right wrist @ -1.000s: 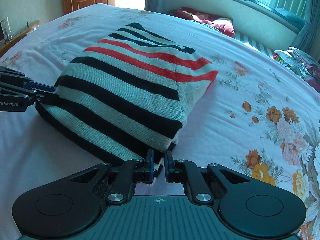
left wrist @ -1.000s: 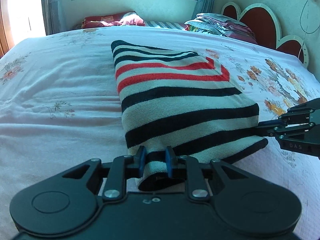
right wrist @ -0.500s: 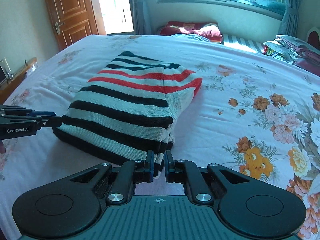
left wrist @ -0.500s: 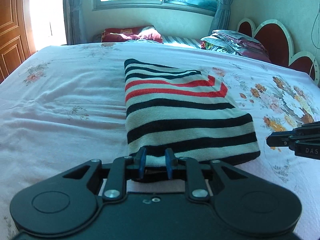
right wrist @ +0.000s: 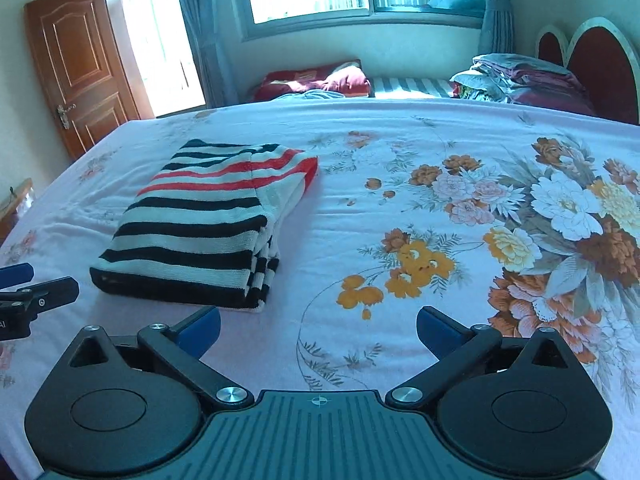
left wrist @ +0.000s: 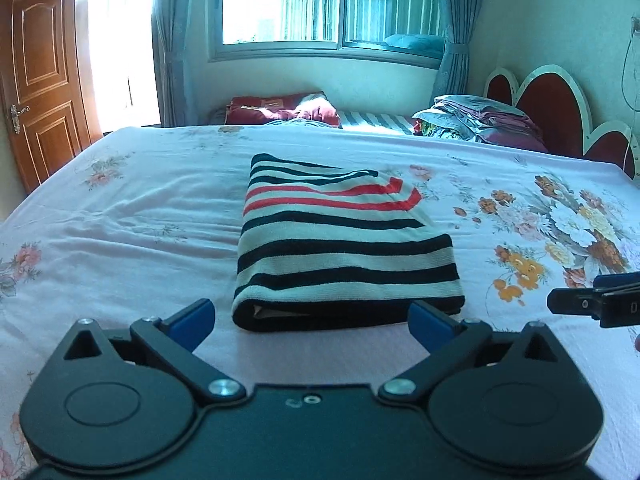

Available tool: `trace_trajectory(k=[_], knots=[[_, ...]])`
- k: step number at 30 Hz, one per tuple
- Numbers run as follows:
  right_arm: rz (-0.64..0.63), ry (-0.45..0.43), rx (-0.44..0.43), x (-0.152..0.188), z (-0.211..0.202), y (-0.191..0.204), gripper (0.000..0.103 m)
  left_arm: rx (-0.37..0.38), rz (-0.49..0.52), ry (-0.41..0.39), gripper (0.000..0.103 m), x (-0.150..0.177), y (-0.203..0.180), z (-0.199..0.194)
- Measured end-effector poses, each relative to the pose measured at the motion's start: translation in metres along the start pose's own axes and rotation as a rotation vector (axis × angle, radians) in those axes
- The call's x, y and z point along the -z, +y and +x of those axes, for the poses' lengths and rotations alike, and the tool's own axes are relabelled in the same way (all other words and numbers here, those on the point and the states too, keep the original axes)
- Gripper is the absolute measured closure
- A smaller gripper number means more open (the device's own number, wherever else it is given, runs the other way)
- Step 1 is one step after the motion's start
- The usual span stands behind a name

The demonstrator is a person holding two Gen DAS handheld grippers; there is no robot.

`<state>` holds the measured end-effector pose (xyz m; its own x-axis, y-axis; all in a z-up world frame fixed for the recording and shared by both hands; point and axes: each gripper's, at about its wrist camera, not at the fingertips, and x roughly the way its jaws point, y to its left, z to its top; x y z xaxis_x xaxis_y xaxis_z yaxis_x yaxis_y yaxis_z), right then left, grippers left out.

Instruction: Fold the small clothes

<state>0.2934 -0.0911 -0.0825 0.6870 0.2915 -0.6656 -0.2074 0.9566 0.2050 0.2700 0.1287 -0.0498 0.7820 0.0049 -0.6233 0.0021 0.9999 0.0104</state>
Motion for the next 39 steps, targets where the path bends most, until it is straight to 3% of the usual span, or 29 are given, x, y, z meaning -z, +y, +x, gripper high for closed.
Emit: trace_trajectory(k=[14,22,29,39], knots=[[-0.029,-0.163,-0.001,0.027,-0.128,0.021,0.000,0.025,0.037,-0.094,0.001,0.017,-0.037,-0.111],[-0.047,-0.200,0.012,0.061,-0.196,0.035,0.000,0.026,0.031,-0.151,0.001,0.042,-0.043,-0.184],[-0.058,-0.214,0.020,0.084,-0.226,0.049,0.000,0.035,0.027,-0.178,0.001,0.051,-0.044,-0.210],[-0.061,-0.262,0.045,0.084,-0.252,0.052,0.000,0.054,0.035,-0.210,0.001,0.057,-0.045,-0.225]])
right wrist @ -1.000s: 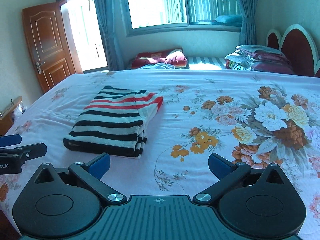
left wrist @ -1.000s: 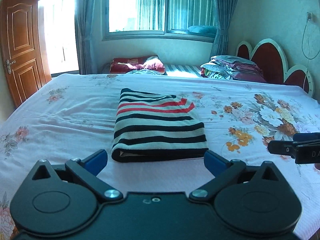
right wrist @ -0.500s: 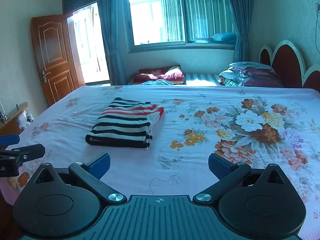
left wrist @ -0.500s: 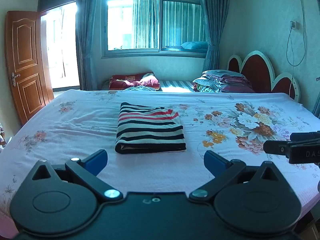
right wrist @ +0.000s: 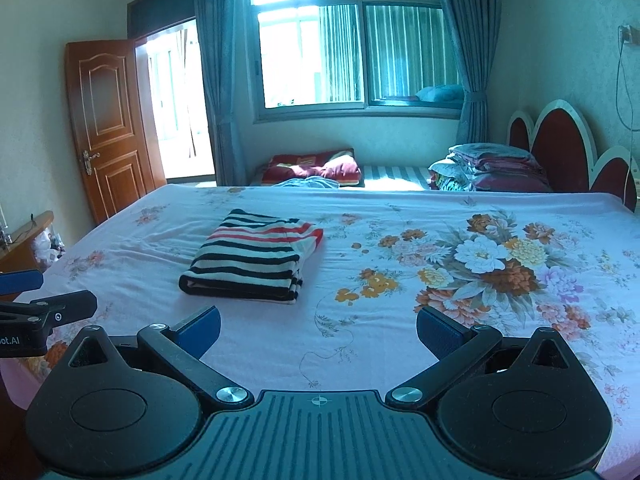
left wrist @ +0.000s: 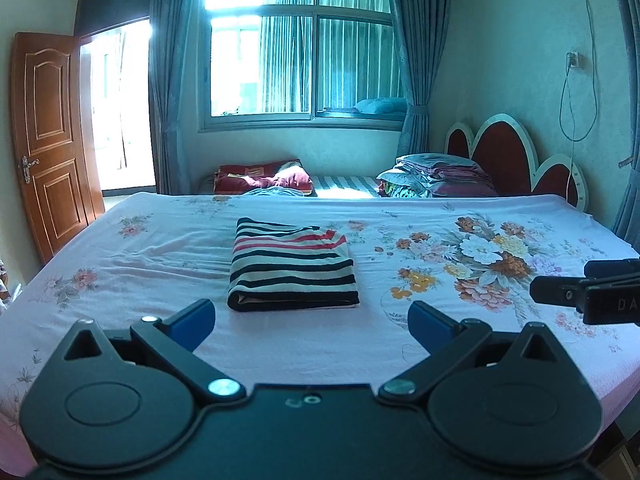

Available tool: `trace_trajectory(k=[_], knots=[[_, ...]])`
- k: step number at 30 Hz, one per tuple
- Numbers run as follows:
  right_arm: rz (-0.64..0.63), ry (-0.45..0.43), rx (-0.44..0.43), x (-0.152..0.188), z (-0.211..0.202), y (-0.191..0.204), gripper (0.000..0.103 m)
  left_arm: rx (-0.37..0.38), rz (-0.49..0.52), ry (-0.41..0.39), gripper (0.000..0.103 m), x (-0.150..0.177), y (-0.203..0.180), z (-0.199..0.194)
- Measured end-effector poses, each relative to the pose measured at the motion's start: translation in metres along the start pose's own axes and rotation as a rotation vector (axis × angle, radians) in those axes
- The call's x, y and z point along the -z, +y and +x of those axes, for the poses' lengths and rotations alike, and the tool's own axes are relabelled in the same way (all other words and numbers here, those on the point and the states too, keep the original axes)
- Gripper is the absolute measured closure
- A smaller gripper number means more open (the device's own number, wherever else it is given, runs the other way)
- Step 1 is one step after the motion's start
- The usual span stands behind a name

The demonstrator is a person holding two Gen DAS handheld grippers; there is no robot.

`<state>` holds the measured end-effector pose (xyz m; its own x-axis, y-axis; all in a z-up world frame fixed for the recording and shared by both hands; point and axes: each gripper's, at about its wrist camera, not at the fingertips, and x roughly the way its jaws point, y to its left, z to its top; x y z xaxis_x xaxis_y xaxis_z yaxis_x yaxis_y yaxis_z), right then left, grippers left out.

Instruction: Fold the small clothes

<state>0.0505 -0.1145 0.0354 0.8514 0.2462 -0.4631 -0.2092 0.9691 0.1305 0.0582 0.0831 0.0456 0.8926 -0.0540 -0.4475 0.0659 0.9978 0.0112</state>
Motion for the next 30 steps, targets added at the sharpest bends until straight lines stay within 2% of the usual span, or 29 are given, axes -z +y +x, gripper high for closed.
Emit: trace_trajectory(k=[30], knots=[[-0.037,-0.016,-0.007,-0.0056,-0.0018,0.0008,0.000,0.001,-0.005,-0.012,0.001,-0.0020,-0.0003,-0.0028]])
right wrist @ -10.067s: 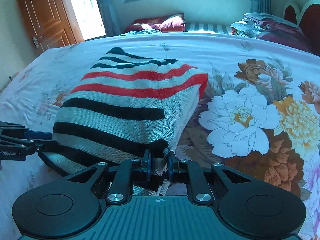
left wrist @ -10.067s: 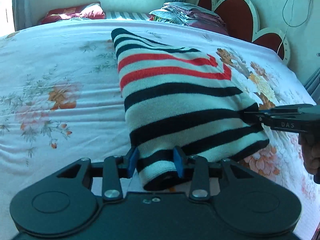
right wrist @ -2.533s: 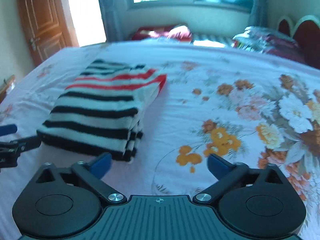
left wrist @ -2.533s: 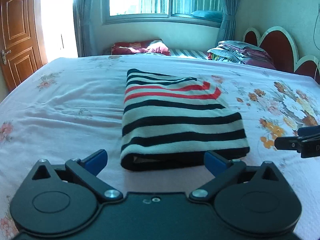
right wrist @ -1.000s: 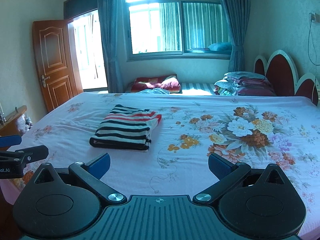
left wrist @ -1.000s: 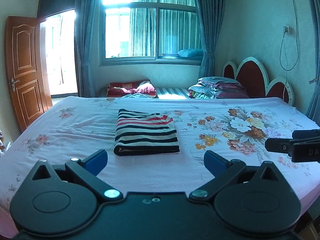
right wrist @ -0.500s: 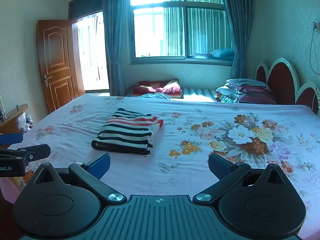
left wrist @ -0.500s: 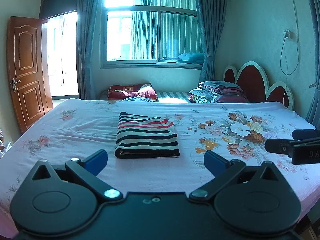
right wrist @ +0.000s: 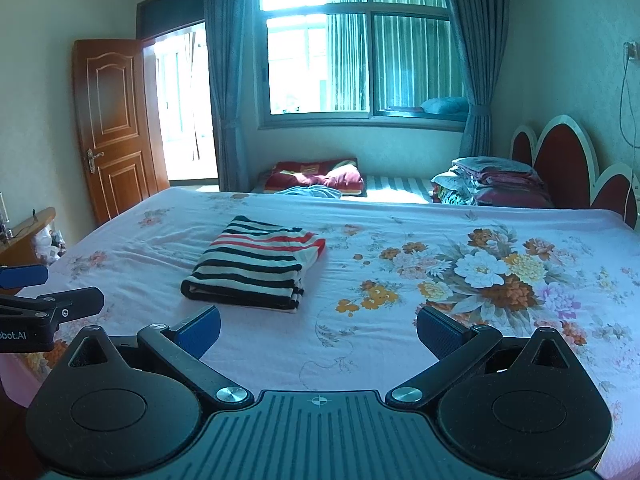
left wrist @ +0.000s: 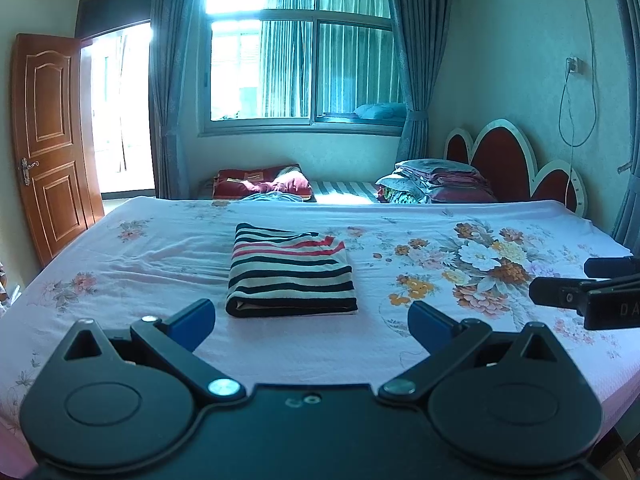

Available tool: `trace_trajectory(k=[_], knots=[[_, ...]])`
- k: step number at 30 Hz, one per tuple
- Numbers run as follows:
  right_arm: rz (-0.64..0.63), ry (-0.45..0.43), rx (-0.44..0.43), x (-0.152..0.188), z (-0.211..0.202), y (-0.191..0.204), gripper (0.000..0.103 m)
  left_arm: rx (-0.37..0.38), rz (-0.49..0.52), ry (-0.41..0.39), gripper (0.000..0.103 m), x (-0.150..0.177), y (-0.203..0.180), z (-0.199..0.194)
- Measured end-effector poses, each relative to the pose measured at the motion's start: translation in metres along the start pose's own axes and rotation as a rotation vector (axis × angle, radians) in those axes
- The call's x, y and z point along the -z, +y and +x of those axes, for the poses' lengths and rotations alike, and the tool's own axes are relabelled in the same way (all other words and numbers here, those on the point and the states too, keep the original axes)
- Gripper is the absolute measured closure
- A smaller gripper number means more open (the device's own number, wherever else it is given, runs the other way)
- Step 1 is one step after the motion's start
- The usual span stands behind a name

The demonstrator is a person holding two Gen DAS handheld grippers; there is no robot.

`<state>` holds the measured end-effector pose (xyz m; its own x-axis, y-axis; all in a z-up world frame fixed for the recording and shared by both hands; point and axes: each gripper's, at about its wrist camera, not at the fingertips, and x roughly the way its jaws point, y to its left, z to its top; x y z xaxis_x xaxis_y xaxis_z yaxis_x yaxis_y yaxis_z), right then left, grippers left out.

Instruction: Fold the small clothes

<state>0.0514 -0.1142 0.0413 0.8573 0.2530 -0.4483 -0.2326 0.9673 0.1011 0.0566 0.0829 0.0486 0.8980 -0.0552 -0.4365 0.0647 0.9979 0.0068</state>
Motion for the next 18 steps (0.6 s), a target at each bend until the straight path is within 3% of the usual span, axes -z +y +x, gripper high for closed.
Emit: trace_trajectory(k=[18], knots=[[-0.004,0.000,-0.006,-0.0003,0.0002,-0.0002,0.000,0.000,-0.003,-0.001,0.001,0.0000,0.0005,0.0005]])
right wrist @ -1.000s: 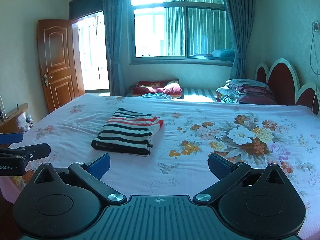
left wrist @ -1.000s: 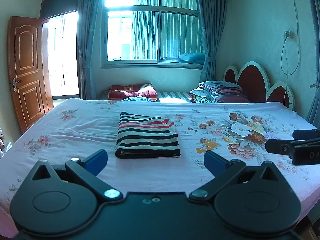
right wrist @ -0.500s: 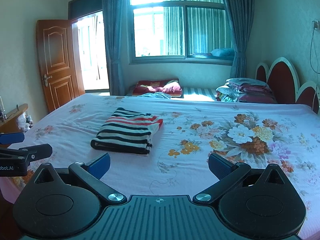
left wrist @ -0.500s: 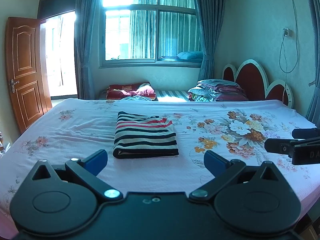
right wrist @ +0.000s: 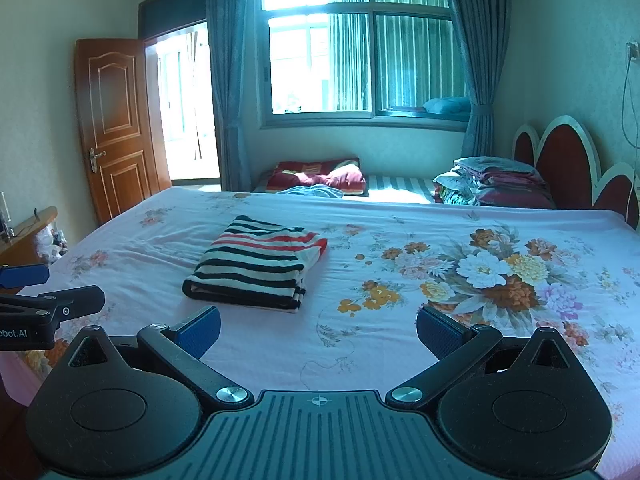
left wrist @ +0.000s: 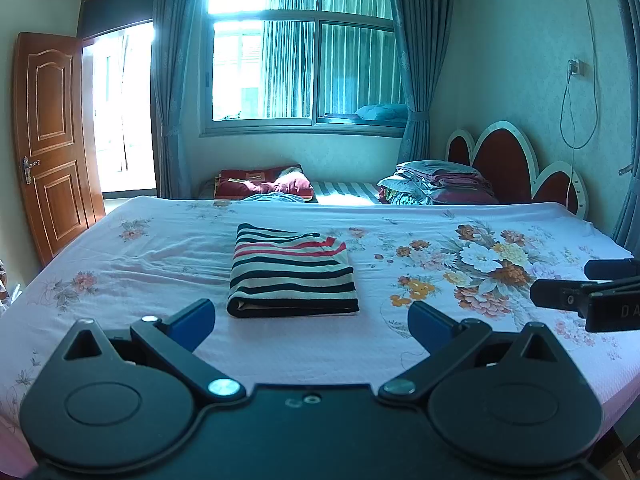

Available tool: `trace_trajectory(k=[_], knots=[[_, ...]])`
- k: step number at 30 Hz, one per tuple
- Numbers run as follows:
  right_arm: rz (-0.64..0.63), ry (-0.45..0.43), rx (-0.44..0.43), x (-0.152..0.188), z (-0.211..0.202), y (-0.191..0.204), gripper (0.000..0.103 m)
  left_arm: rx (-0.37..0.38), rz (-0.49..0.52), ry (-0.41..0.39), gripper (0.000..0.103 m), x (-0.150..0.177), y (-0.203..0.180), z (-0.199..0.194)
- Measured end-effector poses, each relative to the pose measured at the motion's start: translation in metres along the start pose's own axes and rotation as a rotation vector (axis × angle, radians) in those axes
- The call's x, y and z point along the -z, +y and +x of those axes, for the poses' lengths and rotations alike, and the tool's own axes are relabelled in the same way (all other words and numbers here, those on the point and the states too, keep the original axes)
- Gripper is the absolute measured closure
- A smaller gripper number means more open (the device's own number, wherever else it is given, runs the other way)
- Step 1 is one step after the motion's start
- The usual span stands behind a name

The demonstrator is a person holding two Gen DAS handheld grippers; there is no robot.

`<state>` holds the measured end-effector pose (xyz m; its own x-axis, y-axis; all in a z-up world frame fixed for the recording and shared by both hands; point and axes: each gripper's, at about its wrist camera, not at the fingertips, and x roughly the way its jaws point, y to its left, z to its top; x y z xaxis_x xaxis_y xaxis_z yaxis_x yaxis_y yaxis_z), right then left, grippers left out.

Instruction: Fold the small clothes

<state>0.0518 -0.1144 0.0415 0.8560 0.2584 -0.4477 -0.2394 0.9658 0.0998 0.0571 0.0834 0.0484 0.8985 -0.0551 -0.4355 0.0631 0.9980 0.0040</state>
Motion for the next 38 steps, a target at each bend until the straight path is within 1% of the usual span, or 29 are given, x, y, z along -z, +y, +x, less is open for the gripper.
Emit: trace_trajectory(k=[19,28,33,38], knots=[[-0.011,0.002,-0.012,-0.0001,0.0038,-0.0006,0.000,-0.002,0.000,0.001,0.001,-0.0009,0.0005,0.0009],[-0.012,0.004,-0.011,0.0003,0.0042,-0.0015,0.000,-0.014,-0.004,-0.002,0.001,-0.0008,-0.0034,0.0011],[-0.014,0.004,-0.016,0.0006,0.0044,-0.0017,0.000,0.004,0.012,-0.013,0.004,0.0002,-0.0049,-0.0008],[-0.020,0.004,-0.021,0.0002,0.0049,-0.0008,0.000,-0.008,0.013,-0.007,0.003,0.0007,-0.0064,-0.0015]])
